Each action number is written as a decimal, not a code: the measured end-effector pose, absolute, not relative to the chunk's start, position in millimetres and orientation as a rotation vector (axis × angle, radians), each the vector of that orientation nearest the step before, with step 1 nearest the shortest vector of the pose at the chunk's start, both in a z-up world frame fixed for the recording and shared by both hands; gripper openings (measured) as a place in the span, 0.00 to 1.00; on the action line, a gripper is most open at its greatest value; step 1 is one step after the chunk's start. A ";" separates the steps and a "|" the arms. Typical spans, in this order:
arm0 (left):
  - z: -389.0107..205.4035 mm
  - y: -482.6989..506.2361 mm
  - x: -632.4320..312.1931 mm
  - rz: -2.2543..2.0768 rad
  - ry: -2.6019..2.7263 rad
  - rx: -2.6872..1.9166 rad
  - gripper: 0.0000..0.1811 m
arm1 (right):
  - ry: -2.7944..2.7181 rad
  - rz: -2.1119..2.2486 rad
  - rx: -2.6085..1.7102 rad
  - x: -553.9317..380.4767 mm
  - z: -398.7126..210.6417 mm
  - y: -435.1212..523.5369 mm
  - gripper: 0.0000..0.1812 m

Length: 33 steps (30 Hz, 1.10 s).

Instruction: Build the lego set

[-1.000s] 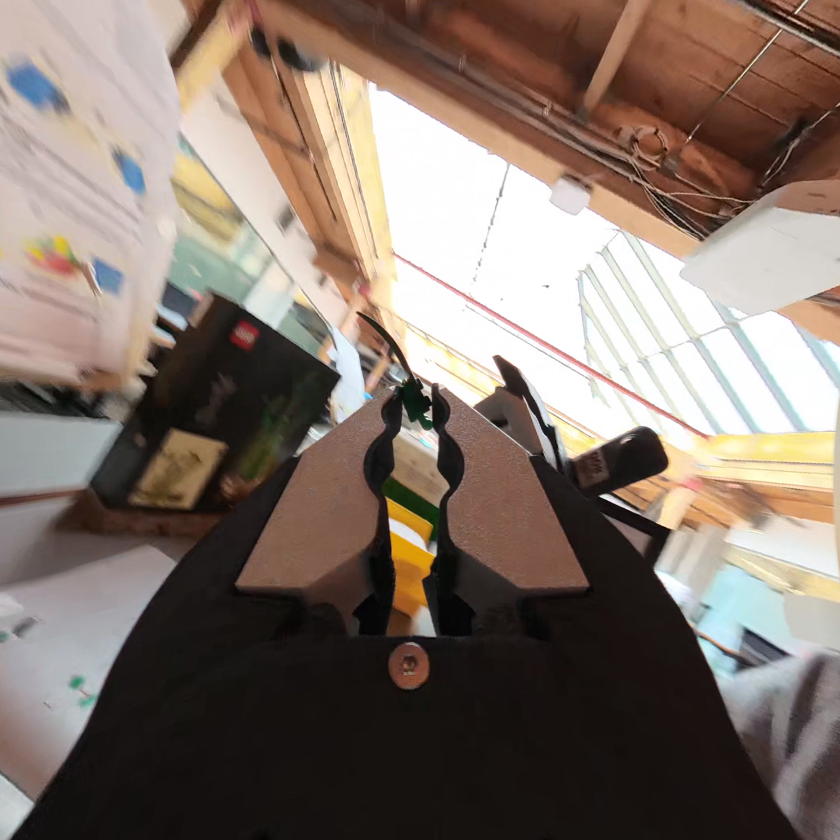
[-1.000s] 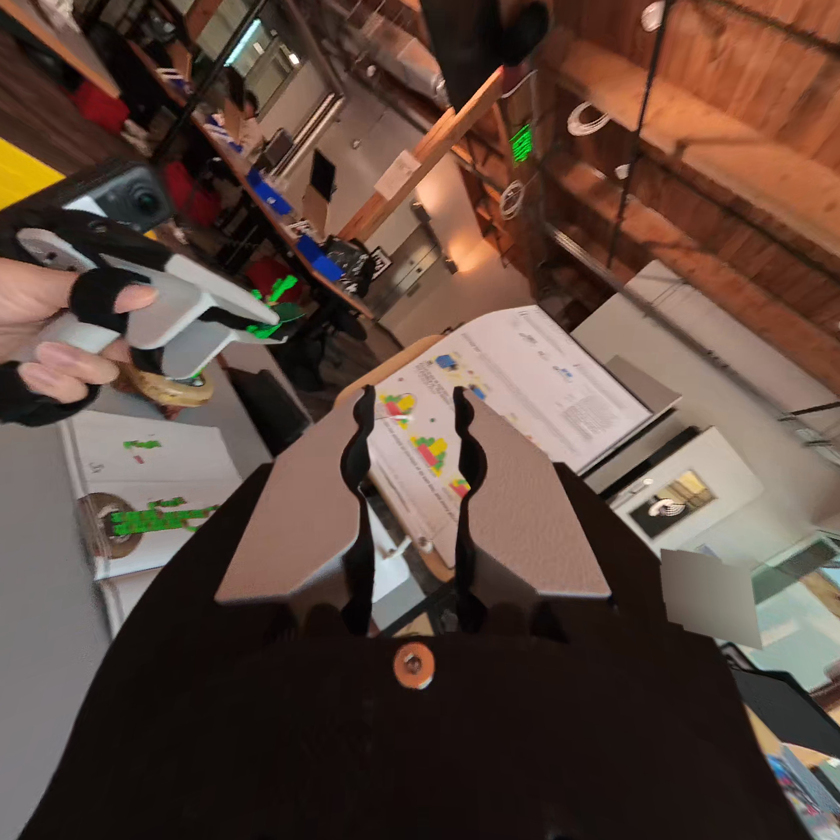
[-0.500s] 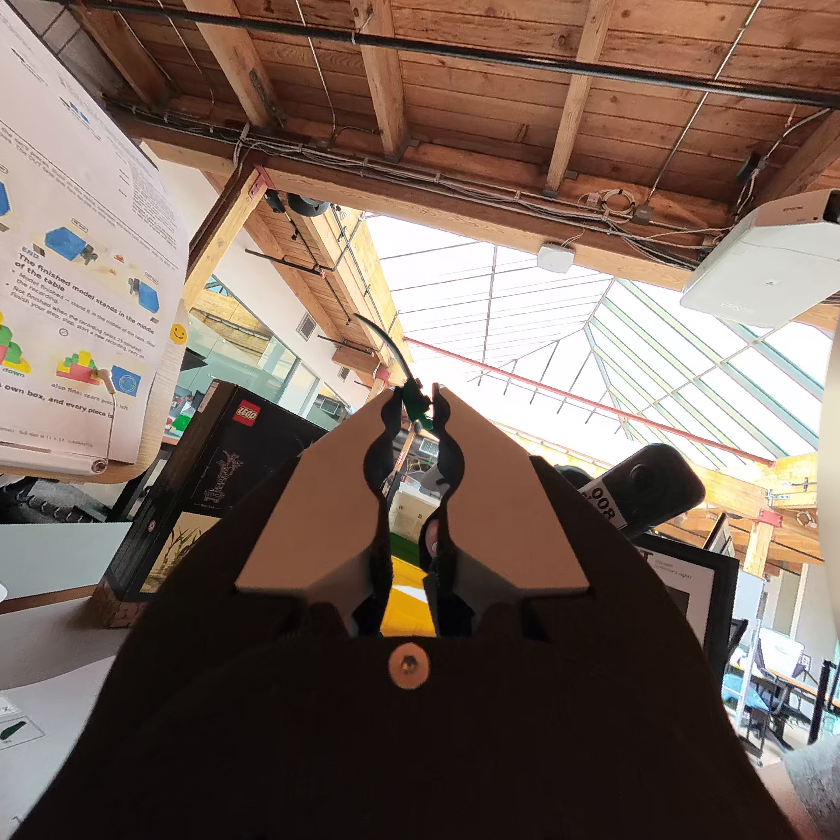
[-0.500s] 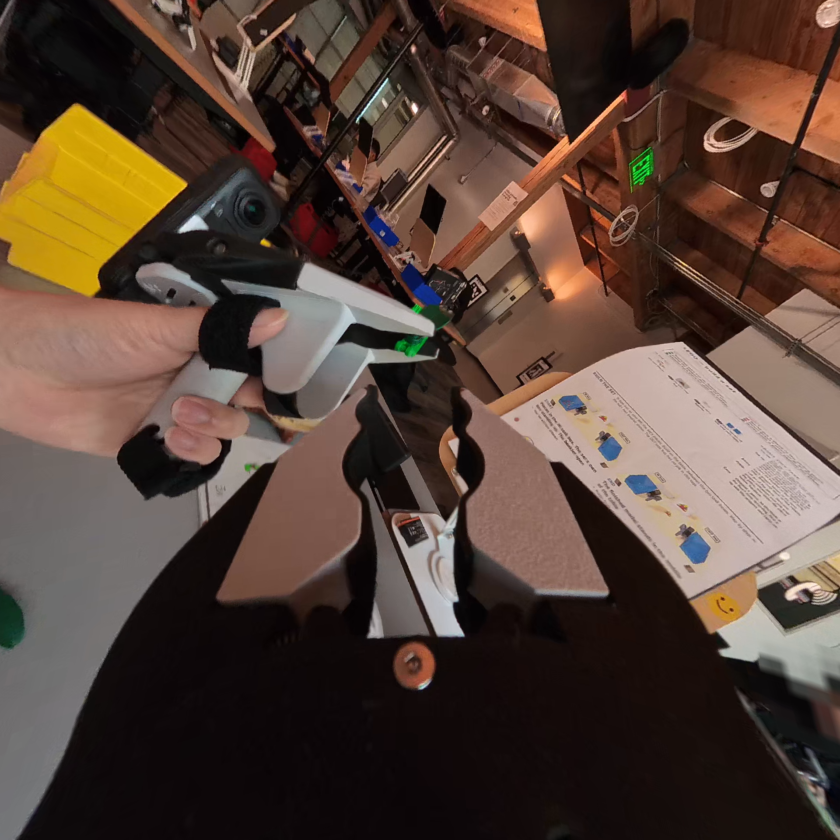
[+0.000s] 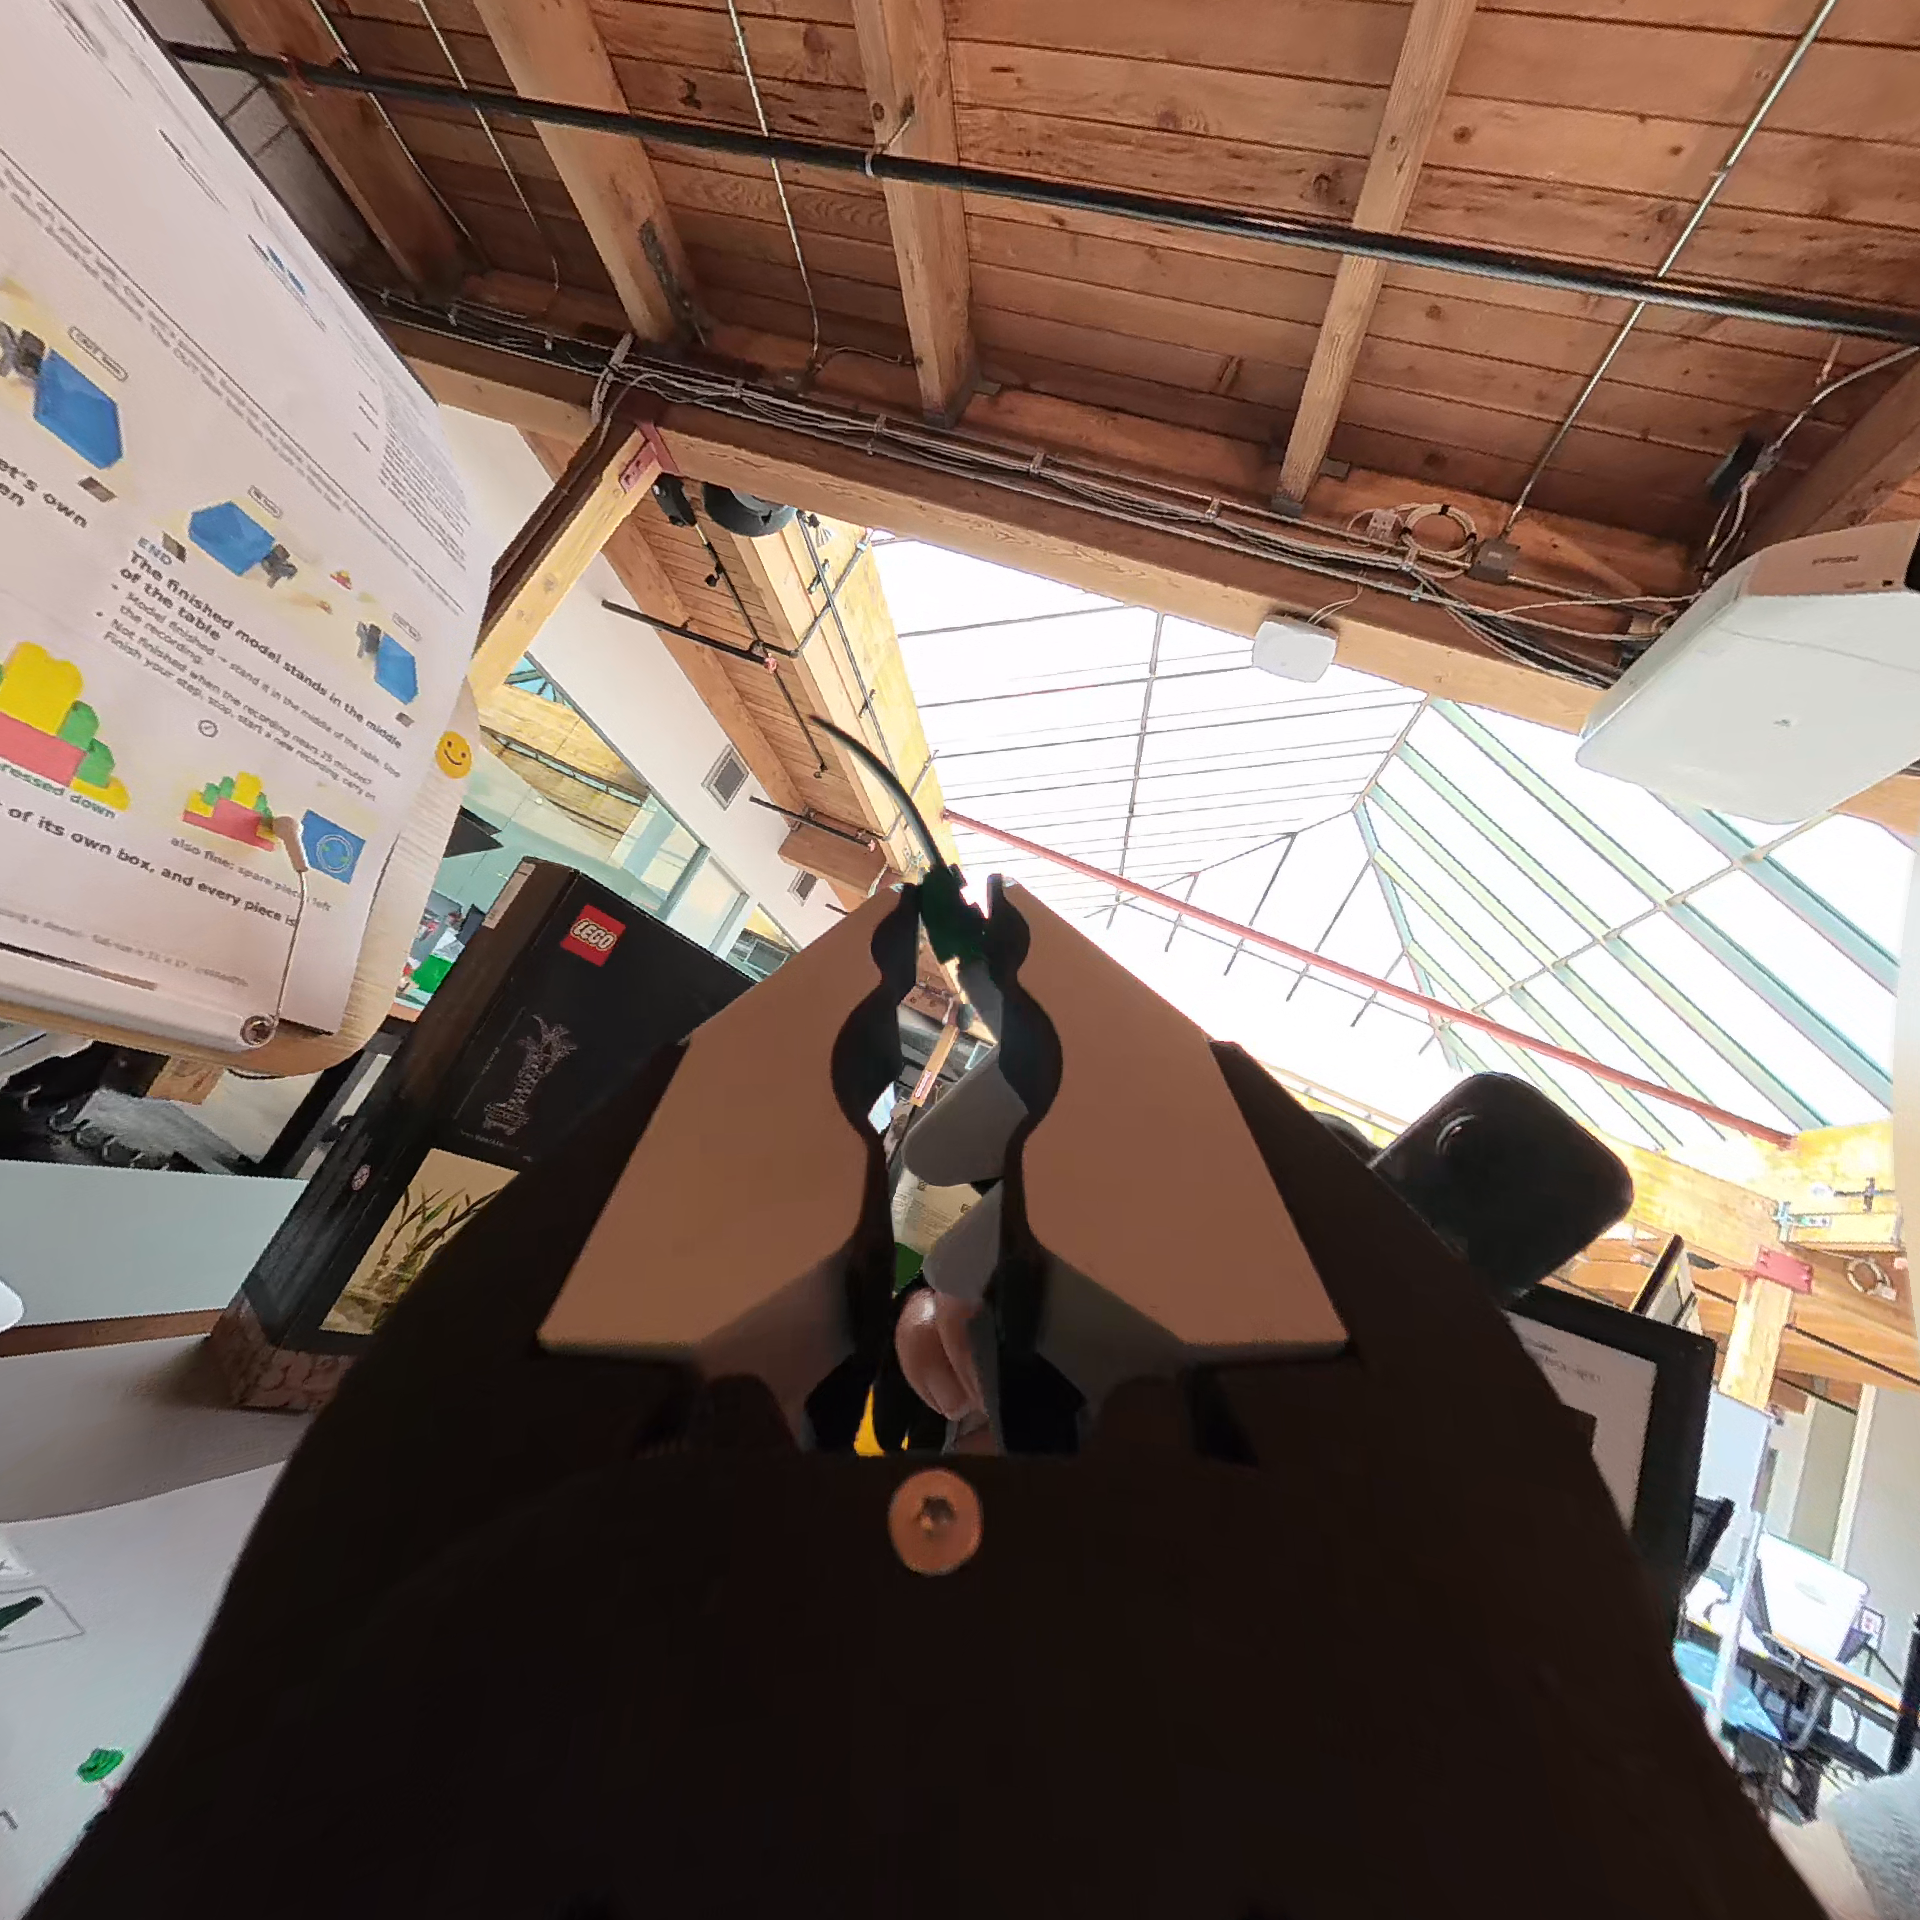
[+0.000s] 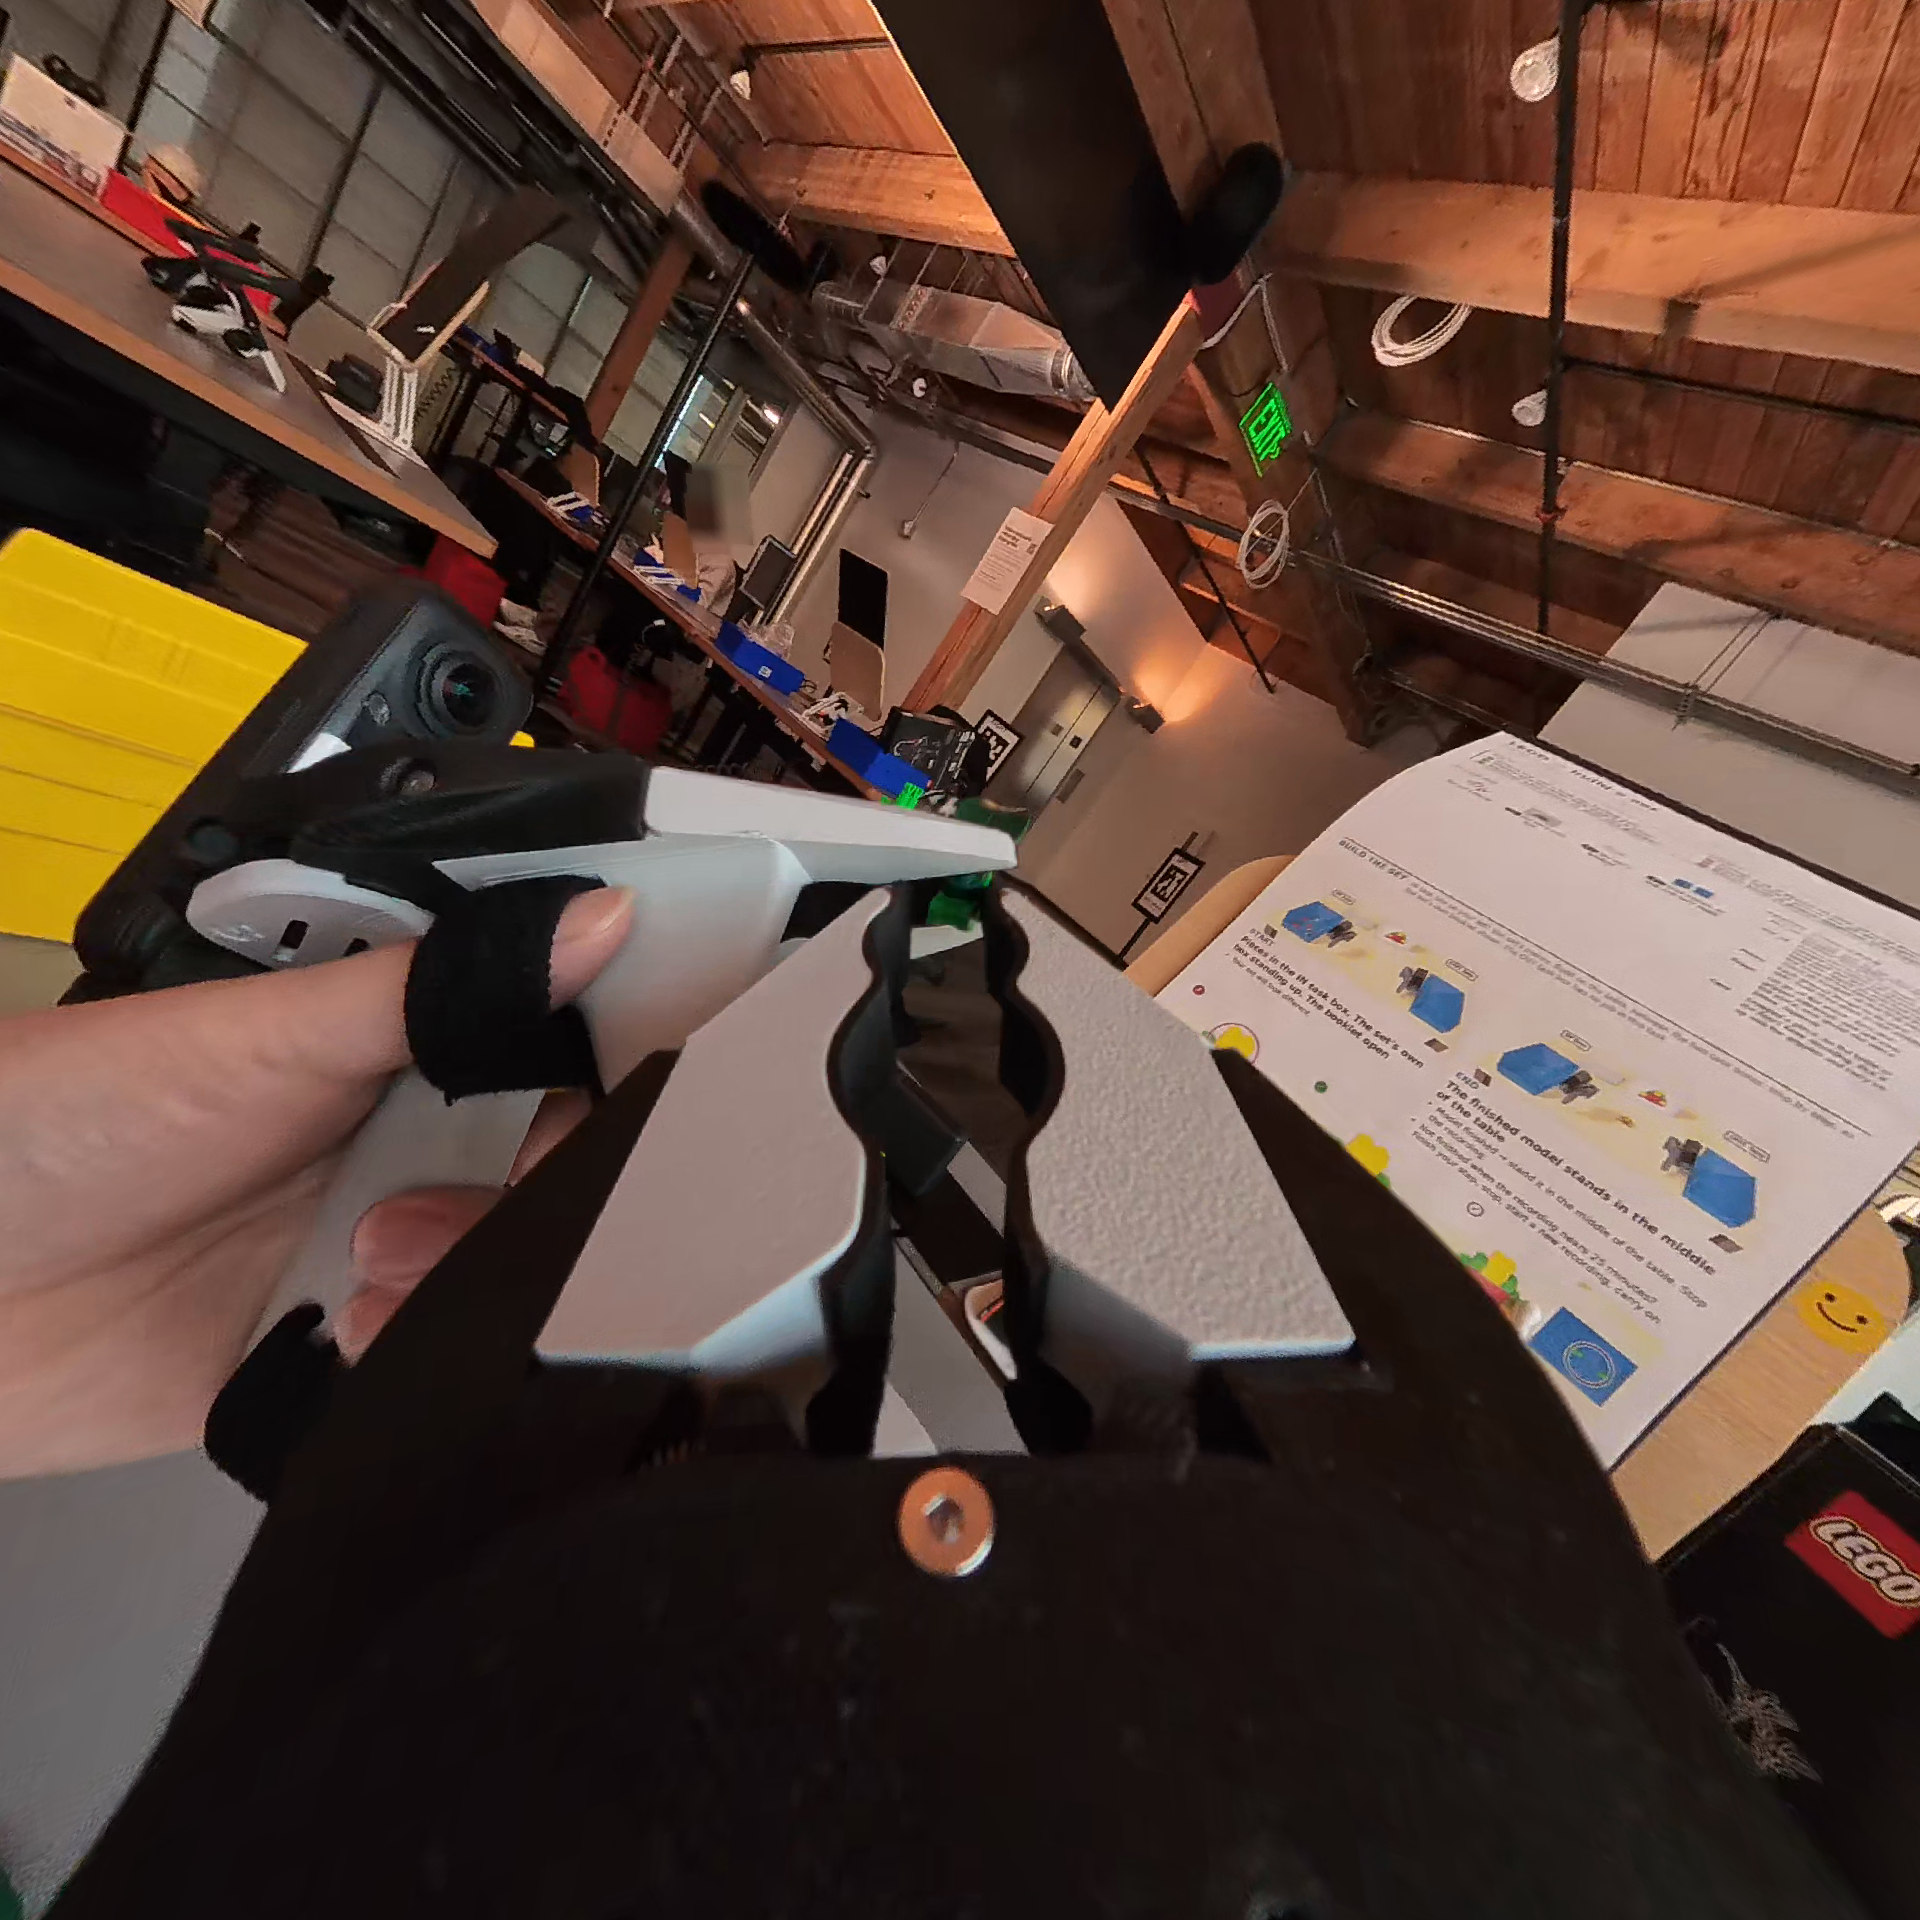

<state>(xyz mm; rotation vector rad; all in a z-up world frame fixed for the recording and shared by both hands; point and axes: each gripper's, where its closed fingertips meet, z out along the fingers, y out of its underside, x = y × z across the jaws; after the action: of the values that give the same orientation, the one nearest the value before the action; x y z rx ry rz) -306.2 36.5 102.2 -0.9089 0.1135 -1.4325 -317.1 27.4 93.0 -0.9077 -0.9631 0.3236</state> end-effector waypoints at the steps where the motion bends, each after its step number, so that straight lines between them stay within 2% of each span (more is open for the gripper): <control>1: 102.7 35.4 -305.9 -1.435 0.116 -0.902 0.06 | -0.960 0.326 -0.906 -317.1 93.4 26.9 0.06; 6: 100.0 38.0 -304.5 -1.479 0.105 -0.920 0.06 | -0.986 0.345 -0.954 -309.8 93.1 33.5 0.03; 8: 98.5 43.8 -306.3 -1.520 0.081 -0.937 0.17 | -1.010 0.404 -1.007 -296.6 95.2 40.6 0.03; 11: 101.1 52.7 -323.5 -1.496 0.064 -0.936 0.19 | -0.979 0.501 -1.176 -252.0 95.3 67.4 0.03; 16: 115.4 65.9 -375.4 -1.333 0.028 -0.905 0.19 | -0.931 0.673 -1.639 -175.1 17.1 116.6 0.03; 19: 120.7 69.5 -393.4 -1.288 0.045 -0.913 0.18 | -1.064 0.775 -1.776 -172.8 -28.8 107.7 0.03; 23: 116.6 71.3 -382.9 -1.332 0.166 -0.997 0.16 | -1.177 1.111 -1.730 -204.2 -17.4 70.0 0.03; 27: 79.7 71.8 -334.5 -1.456 0.372 -1.282 0.12 | -1.311 1.404 -1.696 -218.5 -7.7 27.9 0.03; 33: 50.7 30.5 -271.2 -1.782 0.640 -1.435 0.17 | -1.448 1.583 -1.512 -233.2 16.6 -10.0 0.03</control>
<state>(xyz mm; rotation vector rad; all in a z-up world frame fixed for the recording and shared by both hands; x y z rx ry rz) -271.2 30.5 50.7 -1.4350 0.6402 -1.7820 -233.2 -10.0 16.6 -1.5119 -1.4483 1.5826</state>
